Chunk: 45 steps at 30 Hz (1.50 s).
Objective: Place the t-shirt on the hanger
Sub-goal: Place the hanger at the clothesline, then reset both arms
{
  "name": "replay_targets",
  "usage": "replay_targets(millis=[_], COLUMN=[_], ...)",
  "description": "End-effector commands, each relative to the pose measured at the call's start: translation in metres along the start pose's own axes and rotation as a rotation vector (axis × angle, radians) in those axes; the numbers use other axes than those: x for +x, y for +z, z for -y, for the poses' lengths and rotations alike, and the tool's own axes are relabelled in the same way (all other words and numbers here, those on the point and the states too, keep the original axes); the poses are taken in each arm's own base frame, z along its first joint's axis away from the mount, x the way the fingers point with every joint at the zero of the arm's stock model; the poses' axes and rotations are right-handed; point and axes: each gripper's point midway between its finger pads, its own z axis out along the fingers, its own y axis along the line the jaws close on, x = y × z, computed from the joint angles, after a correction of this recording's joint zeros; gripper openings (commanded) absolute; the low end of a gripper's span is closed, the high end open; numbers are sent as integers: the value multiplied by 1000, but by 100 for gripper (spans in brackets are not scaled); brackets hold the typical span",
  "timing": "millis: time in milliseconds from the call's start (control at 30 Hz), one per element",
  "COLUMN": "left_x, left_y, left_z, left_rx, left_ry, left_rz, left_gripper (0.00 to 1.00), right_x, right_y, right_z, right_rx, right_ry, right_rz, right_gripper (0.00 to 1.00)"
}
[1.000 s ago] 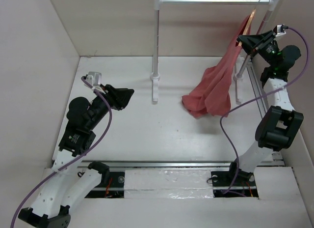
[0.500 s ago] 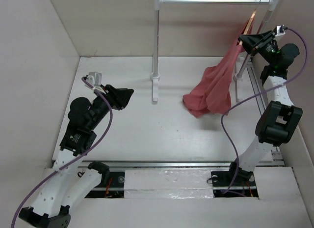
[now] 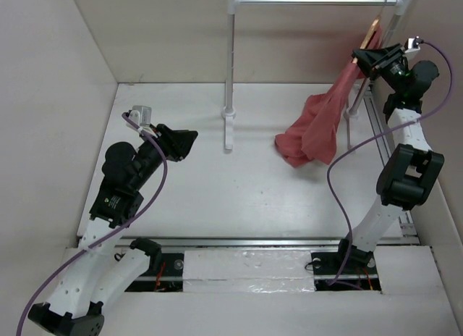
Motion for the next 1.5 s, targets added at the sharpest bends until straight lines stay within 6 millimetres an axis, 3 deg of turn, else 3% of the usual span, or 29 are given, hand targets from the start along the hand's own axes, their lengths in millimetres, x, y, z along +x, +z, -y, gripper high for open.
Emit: replay_targets(millis=[0, 233, 433, 700, 733, 800, 933, 967, 1000, 1033, 1167, 1267, 1433, 1467], left_x=[-12, -11, -10, -9, -9, -9, -9, -9, -9, -9, -7, -8, -8, -10], left_y=[2, 3, 3, 2, 2, 2, 3, 4, 3, 4, 5, 5, 6, 7], left_z=[7, 5, 5, 6, 6, 6, 6, 6, 6, 6, 5, 6, 4, 4], left_rx=[30, 26, 25, 29, 29, 31, 33, 33, 35, 35, 32, 35, 24, 20], left_ry=[21, 19, 18, 13, 11, 10, 9, 8, 7, 7, 3, 6, 12, 13], left_rz=[49, 48, 47, 48, 48, 48, 48, 45, 45, 45, 39, 39, 35, 38], left_gripper=[31, 31, 31, 31, 31, 31, 35, 37, 38, 40, 47, 55, 75, 79], right_x=[-9, -6, -10, -1, -1, -5, -13, -13, -16, -16, -17, -33, -43, -42], right_y=[4, -1, -9, -13, -13, -16, -16, -13, -12, -10, -7, -14, -32, -36], right_z=[-23, -24, -19, -16, -17, -22, -27, -32, -32, -32, -35, -39, -72, -72], right_rx=[-70, -72, -60, -79, -83, -89, -62, -54, -32, 7, 113, 187, 197, 208], right_ry=[-122, -124, -127, -117, -120, -140, -171, -224, -242, -240, -361, -435, -526, -538], right_rz=[48, 66, 73, 56, 56, 69, 107, 109, 117, 131, 187, 303, 440, 449], right_gripper=[0, 4, 33, 63, 73, 82, 81, 84, 95, 100, 100, 100, 100, 100])
